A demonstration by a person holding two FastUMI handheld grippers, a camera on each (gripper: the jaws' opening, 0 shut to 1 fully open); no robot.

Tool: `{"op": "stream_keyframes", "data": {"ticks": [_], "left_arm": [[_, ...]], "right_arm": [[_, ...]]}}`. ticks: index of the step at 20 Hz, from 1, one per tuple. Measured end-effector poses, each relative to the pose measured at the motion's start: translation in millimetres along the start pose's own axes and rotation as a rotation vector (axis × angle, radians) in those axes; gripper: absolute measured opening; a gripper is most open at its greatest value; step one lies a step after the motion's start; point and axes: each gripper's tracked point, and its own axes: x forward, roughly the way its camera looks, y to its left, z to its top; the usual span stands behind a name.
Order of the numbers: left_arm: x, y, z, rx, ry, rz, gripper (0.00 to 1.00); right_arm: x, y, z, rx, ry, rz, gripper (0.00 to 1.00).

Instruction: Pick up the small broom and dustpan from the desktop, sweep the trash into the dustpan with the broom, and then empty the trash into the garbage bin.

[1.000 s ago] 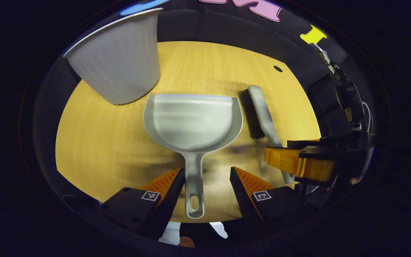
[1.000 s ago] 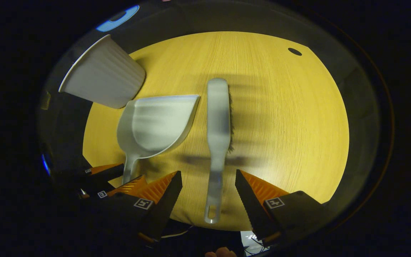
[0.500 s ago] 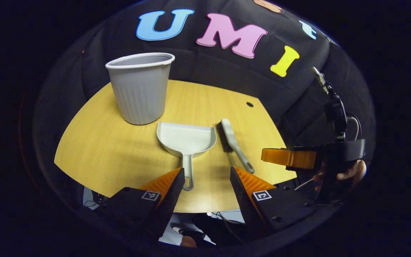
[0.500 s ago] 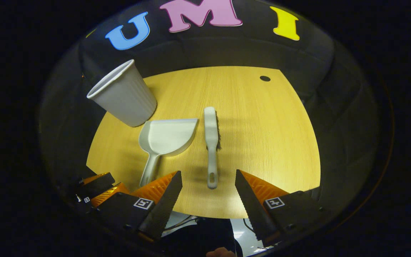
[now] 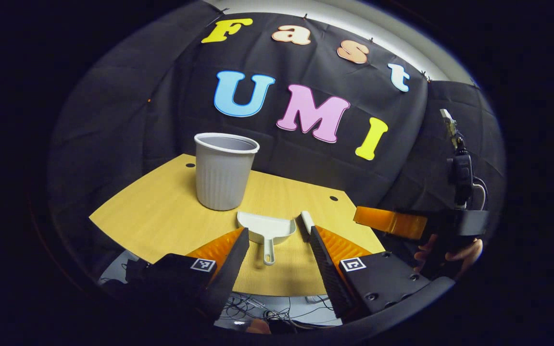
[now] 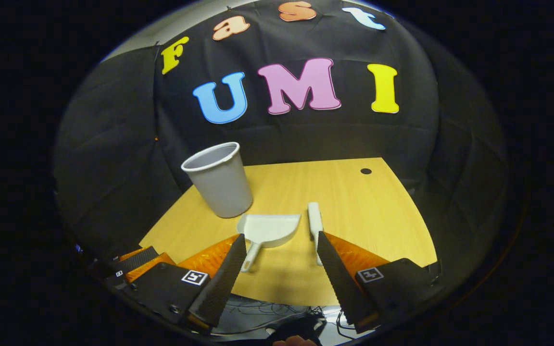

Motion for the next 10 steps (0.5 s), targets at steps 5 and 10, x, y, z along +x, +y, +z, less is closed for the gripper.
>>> {"op": "stream_keyframes", "data": {"ticks": [5, 10], "left_arm": [[-6.3, 2.6, 12.2, -0.021, -0.064, 0.036, 0.77], [-16.8, 2.8, 17.2, 0.029, -0.094, 0.048, 0.77]], "right_arm": [[-8.9, 25.6, 8.8, -0.048, -0.056, 0.06, 0.97], [-13.1, 17.8, 19.0, -0.013, -0.112, 0.043, 0.96]]}}
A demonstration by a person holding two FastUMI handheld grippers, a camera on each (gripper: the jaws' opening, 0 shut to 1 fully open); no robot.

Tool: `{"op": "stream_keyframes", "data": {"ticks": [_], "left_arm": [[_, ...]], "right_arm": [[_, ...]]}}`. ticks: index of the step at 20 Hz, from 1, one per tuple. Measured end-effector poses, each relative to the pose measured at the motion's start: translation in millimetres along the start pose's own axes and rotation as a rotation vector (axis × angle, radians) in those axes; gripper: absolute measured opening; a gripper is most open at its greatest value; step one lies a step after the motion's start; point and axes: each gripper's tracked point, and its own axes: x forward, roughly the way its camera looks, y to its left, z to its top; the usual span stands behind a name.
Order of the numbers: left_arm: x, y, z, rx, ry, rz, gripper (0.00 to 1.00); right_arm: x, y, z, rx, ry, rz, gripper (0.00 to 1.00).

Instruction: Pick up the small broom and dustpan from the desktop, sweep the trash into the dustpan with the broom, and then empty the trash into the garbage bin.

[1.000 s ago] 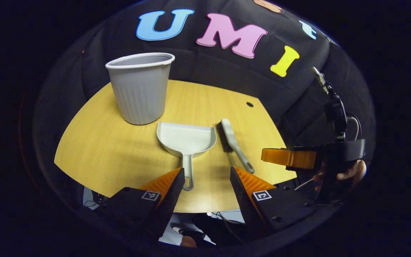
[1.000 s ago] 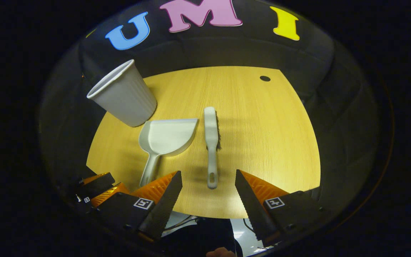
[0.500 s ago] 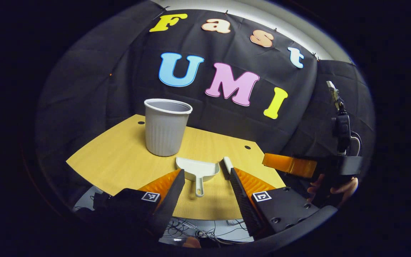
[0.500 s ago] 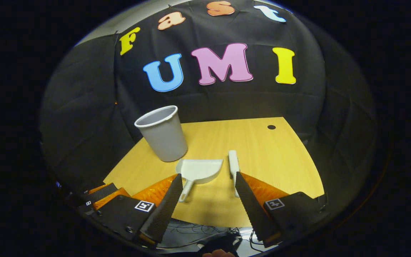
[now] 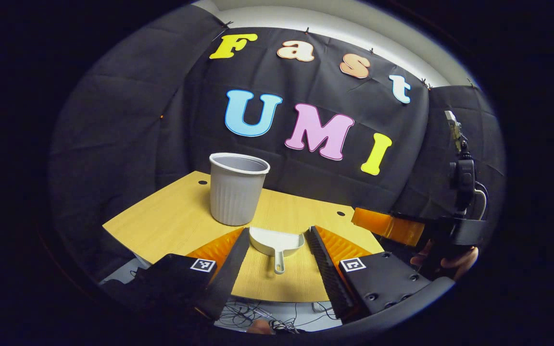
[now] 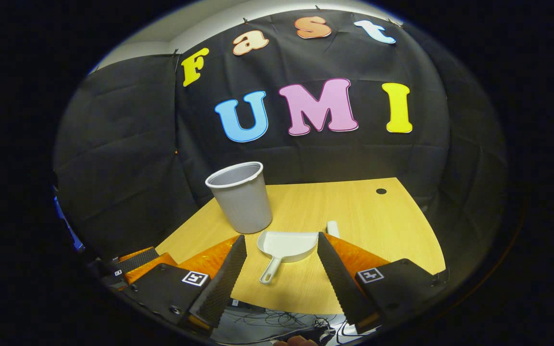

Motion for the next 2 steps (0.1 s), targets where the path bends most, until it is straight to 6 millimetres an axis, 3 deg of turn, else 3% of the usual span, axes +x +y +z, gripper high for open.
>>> {"op": "stream_keyframes", "data": {"ticks": [2], "left_arm": [[-0.9, -4.8, 0.7, 0.014, -0.002, -0.006, 0.77]], "right_arm": [[-0.9, -1.2, -2.4, 0.002, 0.011, 0.0, 0.96]]}}
